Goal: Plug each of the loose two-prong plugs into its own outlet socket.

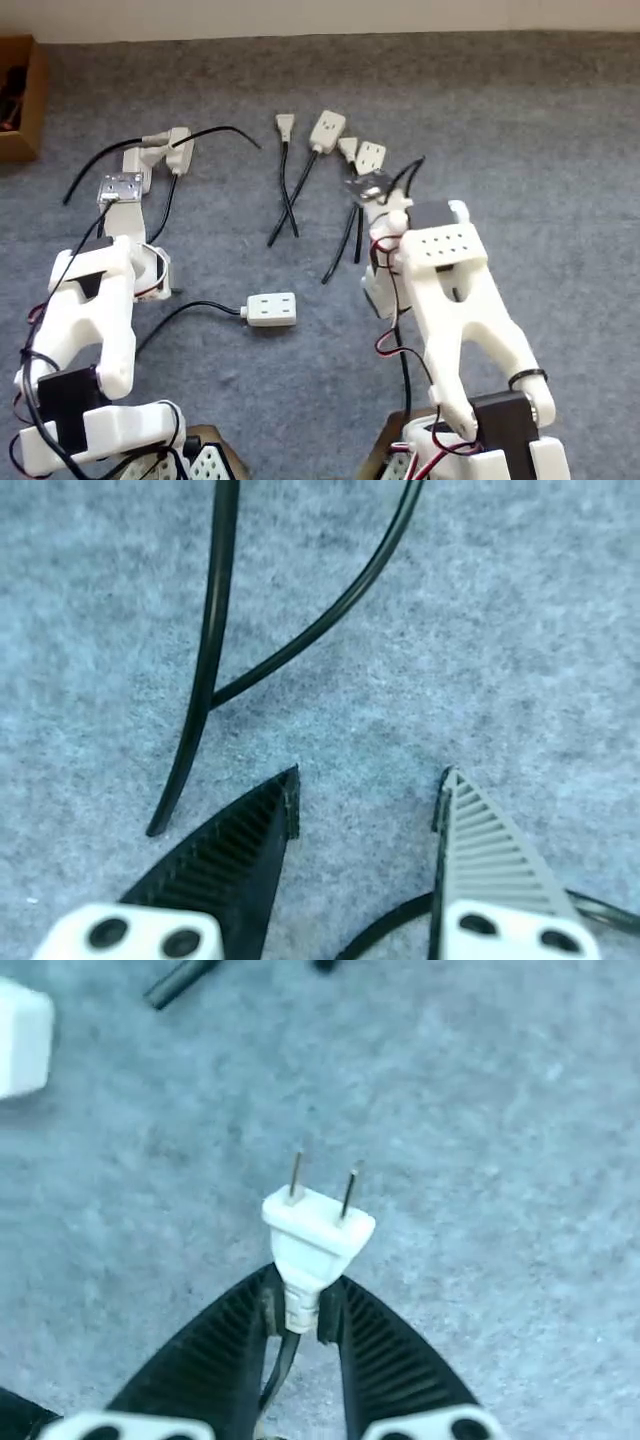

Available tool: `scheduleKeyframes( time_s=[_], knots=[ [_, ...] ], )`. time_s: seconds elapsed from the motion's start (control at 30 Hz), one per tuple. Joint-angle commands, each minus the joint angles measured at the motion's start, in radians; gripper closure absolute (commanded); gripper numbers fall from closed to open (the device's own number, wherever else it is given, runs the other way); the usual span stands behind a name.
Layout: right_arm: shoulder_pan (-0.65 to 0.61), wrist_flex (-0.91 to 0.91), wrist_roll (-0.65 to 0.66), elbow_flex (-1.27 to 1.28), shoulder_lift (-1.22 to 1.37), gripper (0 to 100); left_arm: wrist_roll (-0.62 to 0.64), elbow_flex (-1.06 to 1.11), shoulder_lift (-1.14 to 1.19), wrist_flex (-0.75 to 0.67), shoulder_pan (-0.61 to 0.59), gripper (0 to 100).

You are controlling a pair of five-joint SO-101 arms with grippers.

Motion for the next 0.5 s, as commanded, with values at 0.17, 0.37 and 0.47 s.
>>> scheduleKeyframes(
  time_s=[0.17, 0.37, 0.47],
  knots=[
    [-0.182, 0.042, 0.037, -0.226, -0.265, 99.1, -0.224, -0.380, -0.113, 0.419, 0.008, 61],
    [-0.245, -0.015, 0.046, -0.140, -0.452, 99.1, -0.222, -0.446, -0.338, 0.440, -0.010, 60],
    [-0.375, -0.111, 0.046, 0.001, -0.585, 99.1, -0.221, -0.384, -0.499, 0.445, 0.038, 60]
  ],
)
